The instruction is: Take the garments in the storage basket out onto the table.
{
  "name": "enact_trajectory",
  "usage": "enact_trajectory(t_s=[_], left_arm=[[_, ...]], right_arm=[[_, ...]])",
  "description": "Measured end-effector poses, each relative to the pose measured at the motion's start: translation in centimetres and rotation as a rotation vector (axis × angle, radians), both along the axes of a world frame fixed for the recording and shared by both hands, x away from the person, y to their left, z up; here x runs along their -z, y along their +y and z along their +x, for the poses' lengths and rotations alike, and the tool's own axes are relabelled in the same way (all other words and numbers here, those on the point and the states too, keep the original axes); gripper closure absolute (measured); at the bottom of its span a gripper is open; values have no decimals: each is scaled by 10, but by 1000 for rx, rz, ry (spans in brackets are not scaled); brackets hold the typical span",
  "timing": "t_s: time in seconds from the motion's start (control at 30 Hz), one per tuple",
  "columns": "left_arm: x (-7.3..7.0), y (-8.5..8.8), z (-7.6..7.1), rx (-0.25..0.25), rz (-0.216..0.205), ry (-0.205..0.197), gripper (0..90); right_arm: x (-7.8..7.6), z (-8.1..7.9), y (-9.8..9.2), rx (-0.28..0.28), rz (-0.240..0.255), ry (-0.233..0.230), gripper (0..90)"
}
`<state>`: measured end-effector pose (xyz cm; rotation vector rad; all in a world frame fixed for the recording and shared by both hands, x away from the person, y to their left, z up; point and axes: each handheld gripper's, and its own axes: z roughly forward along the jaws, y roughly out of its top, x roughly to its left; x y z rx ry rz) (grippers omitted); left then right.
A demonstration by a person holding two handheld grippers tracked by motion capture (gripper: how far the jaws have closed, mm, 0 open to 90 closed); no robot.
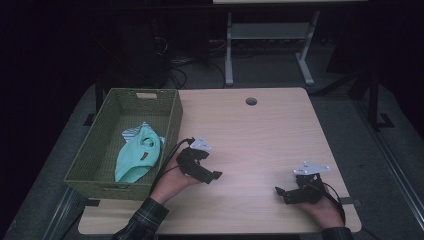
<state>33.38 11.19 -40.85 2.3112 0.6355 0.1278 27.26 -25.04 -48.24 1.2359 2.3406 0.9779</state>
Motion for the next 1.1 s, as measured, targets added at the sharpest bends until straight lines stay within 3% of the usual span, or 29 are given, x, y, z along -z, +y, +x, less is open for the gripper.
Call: enact_trajectory(t_s=[0.6, 1.1], left_arm=[[-14, -1, 4, 4, -21, 19, 140], [-36, 12, 10, -2, -59, -16, 155]], right_arm=[[0, 0, 0, 2, 1, 1, 9], [0, 0, 0, 1, -1, -2, 9]])
